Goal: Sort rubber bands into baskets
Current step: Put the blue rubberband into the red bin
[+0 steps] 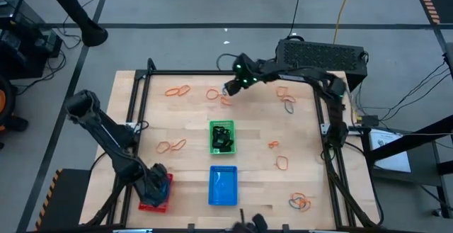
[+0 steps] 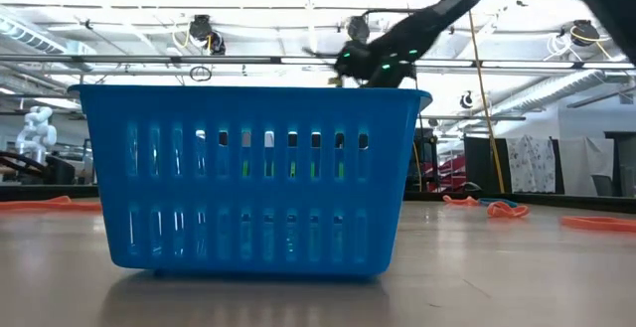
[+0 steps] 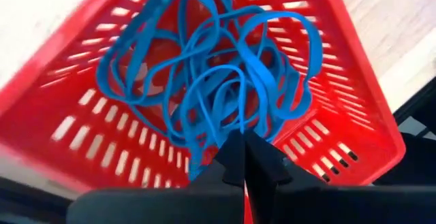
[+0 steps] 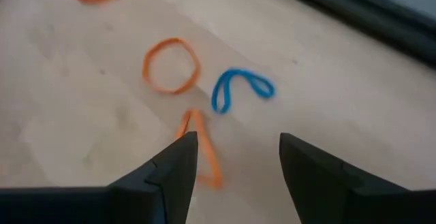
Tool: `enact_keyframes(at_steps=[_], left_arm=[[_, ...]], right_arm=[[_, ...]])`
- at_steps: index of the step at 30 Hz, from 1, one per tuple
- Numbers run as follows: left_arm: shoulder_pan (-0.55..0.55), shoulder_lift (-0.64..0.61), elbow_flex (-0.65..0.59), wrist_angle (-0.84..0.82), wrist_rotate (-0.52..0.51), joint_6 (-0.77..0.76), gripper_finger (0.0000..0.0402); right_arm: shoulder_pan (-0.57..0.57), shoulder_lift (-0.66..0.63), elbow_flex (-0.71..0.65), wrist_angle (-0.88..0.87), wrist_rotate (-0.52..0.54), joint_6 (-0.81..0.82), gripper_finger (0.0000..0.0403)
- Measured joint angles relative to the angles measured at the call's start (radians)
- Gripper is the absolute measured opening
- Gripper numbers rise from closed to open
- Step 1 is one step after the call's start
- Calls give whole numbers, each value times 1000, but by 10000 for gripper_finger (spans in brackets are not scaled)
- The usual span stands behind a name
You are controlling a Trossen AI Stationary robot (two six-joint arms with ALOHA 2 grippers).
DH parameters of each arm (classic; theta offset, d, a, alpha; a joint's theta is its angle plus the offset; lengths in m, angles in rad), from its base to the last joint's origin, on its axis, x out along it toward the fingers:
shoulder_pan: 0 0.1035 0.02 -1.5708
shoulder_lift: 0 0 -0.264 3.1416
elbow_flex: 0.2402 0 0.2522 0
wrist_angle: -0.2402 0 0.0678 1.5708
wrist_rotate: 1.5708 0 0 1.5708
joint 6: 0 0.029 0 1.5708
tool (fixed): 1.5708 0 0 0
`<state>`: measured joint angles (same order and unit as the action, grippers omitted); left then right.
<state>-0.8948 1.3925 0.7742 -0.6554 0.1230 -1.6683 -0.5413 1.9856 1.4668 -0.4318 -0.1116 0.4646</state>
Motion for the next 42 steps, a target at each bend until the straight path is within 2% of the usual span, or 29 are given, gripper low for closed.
enact_keyframes(at_steps=[7,16,24,27,32,36,42], left_arm=[[3,4,0,2,0,-18,0],[3,4,0,28,-2,-47,0],[3,4,0,19,-5,-47,2],[3,4,0,18,-8,-46,16],[3,4,0,18,-9,-46,56],[3,4,0,18,-8,-46,85],[3,4,0,19,53,-45,103]], right_arm=[[6,237,351,-250,35,-79,199],[22,426,616,-426,38,-134,199],[56,483,651,-497,147,-165,199],[66,483,651,-498,185,-174,199],[67,483,651,-515,186,-174,198],[67,483,651,-520,185,-210,183],[67,483,651,-510,188,-263,176]])
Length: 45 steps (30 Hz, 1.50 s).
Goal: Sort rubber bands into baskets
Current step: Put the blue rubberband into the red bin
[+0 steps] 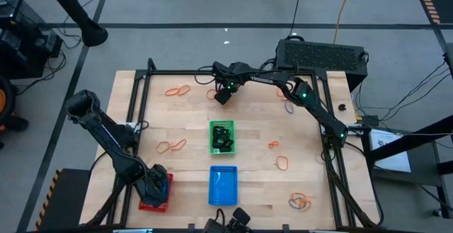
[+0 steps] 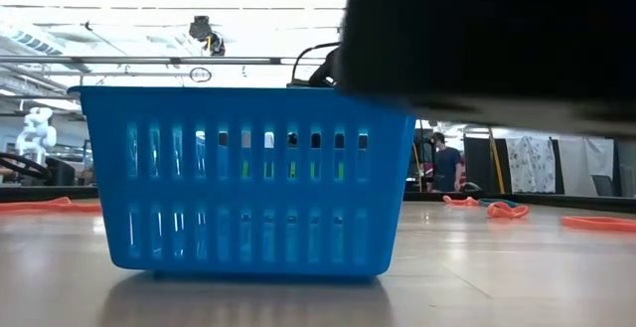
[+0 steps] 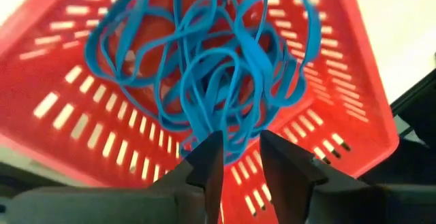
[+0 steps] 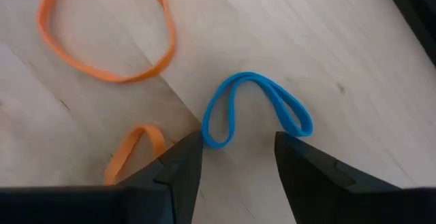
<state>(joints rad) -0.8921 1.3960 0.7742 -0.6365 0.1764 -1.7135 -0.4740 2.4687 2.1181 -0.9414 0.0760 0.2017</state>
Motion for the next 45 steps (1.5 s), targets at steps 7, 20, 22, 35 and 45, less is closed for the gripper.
enact_keyframes(at_steps=[7,20,22,35,45], left_arm=[[0,0,0,1,11,0,105],[0,0,0,0,11,25,105],[0,0,0,0,11,27,105],[18,0,0,0,19,54,105],[22,-15,1,-1,106,78,105]], right_arm=[[-2,0,0,28,1,129,185],[-12,0,0,89,10,179,187],[-12,0,0,93,19,177,186],[-7,-1,0,160,13,-29,156],[5,-2,-1,132,-2,-179,144]])
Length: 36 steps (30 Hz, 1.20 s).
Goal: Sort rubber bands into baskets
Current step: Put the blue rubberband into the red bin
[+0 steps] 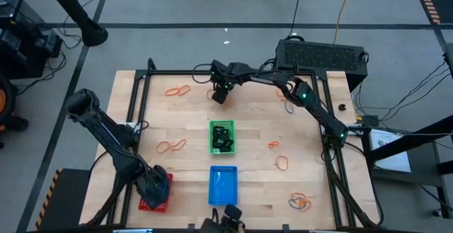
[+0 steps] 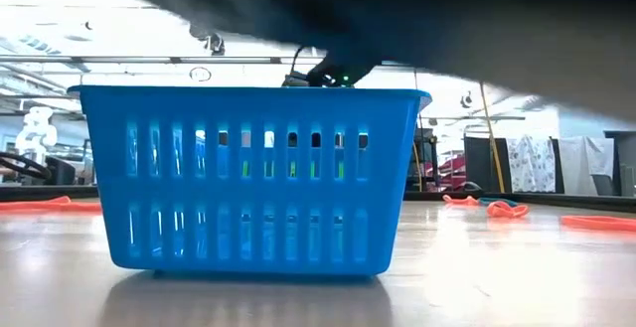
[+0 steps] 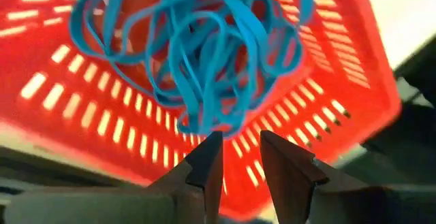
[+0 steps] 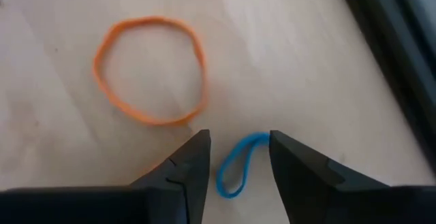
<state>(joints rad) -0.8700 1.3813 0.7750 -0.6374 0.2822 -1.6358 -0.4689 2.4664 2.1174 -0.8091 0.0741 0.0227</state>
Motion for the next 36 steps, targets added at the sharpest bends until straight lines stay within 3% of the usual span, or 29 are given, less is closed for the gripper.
enact_keyframes(at_steps=[6,10,17,21,27,32,36], left_arm=[[11,-98,1,-23,3,36,105],[20,-139,1,-45,-64,7,105],[61,-191,1,-72,-103,160,130],[143,-244,1,-105,-215,345,152],[377,-310,1,-181,-360,651,171],[656,-285,1,-104,-301,1005,174],[885,-222,2,34,-223,1248,174]], right_arm=[[-1,-47,0,46,1,21,144],[-2,-67,-2,-2,3,18,144],[-2,-208,1,-100,6,26,144],[7,-305,0,-213,7,54,144],[55,-462,-35,-387,40,121,144],[121,-625,-172,-397,63,198,144],[182,-763,-369,-367,65,321,144]])
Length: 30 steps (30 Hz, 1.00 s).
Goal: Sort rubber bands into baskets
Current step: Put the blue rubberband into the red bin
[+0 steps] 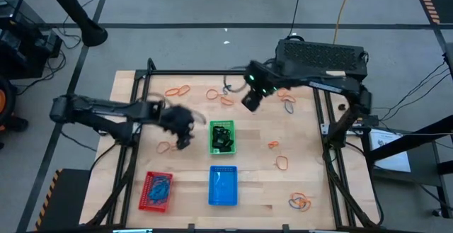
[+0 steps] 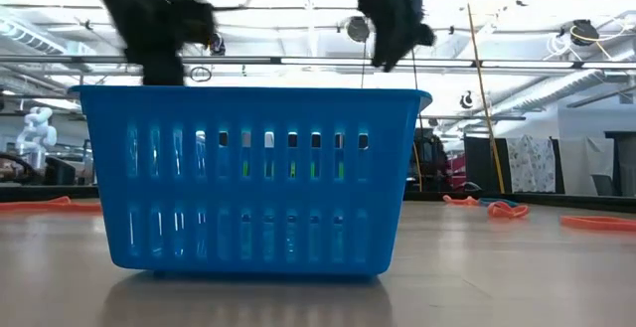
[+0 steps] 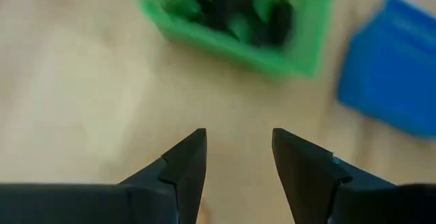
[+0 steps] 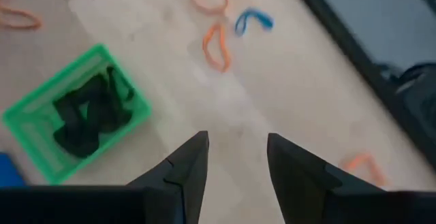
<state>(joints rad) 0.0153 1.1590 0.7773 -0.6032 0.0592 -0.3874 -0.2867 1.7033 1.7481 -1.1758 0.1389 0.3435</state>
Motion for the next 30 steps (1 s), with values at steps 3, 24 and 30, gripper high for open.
enact_keyframes(at_steps=[3,24,30], left_arm=[[169,86,49,81,40,128,174],[550,980,837,67,-36,189,174],[565,1096,958,-54,42,182,174]], right_arm=[[59,-120,-172,60,-1,129,144],[431,-413,-742,449,12,778,144],[434,-413,-742,482,19,780,144]])
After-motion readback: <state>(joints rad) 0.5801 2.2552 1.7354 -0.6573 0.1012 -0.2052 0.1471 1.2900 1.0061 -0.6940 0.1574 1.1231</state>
